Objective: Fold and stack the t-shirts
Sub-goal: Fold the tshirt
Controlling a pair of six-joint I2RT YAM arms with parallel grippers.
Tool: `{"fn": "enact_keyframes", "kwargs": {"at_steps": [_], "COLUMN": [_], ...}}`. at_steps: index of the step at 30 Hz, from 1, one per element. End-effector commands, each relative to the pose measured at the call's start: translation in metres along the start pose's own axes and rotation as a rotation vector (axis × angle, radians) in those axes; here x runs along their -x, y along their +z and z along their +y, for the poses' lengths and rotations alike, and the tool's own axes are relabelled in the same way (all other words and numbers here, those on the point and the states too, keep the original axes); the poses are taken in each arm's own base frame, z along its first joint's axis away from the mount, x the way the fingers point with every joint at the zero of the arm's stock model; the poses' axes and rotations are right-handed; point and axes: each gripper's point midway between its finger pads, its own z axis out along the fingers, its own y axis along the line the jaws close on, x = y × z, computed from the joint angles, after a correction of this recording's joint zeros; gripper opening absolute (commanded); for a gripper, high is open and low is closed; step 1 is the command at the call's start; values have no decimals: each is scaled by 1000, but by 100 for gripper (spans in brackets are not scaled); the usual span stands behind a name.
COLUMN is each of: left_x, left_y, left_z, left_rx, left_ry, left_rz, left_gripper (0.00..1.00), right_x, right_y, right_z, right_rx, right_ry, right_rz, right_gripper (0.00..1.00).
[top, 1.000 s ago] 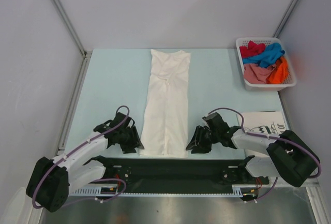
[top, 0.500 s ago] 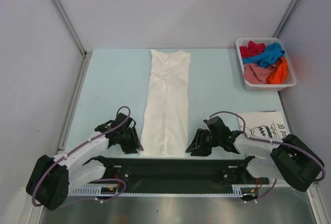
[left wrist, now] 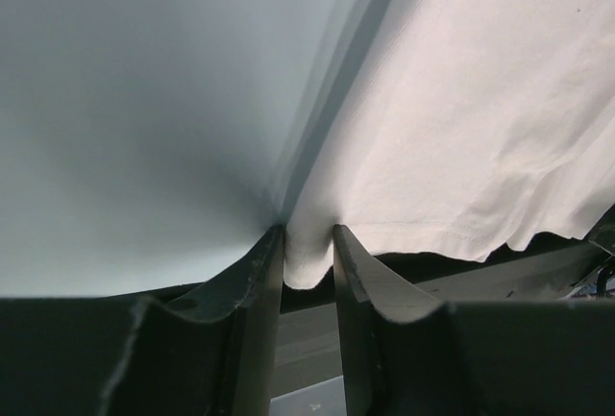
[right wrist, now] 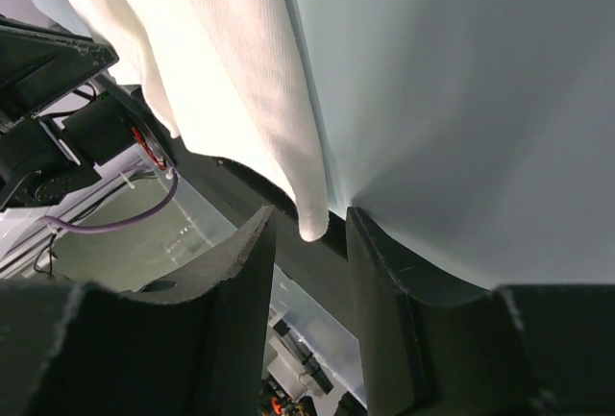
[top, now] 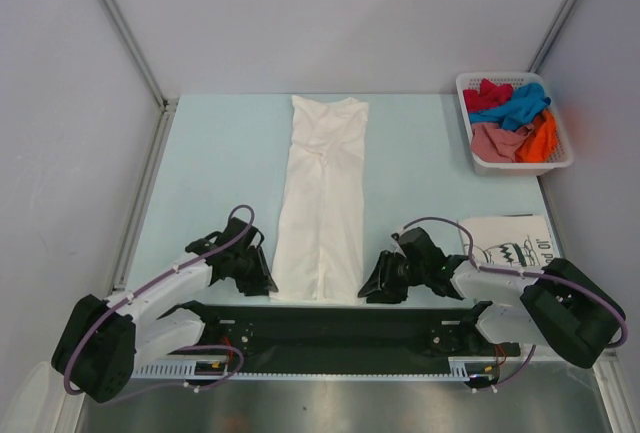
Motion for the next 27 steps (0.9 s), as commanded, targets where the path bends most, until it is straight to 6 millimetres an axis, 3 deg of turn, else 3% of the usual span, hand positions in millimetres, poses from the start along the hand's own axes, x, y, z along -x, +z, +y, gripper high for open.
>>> {"fn": "enact_keyframes", "kwargs": {"at_steps": [1,8,9,10,11,12,24,27], "left_x": [-1,-1,-1,-1,-1,-1,-17,-20], "left_y": [2,2,2,2,1,1,-15,-20], "left_z": [2,-1,-2,-3,-4,-6,-28,-37], "left_rx": [3,-11,-17,-22,-32,-43,-227,-253], "left_ry": [19,27,28,30,32,35,0,6], "left_rz": [-6,-3,-1,-1,-2,-7,-8,-7], "left_gripper": [32,18,15,12,4,0,0,0], "right_x": [-5,-9,-8,-9,-11,-12,-26,-28], "right_y": [5,11,12,13,13,12,-16,-24], "right_z": [-19,-21,-18,-19,-21,-19,-21,-14], "right_rx": [-55,-50,-30,-29,-28,-15,-3,25], "right_ry": [20,37,27,28,35,29,24,15], "right_rz": [0,5,5,7,12,16,-15,-24], "right_gripper": [41,28,22,3,0,0,0,0]}}
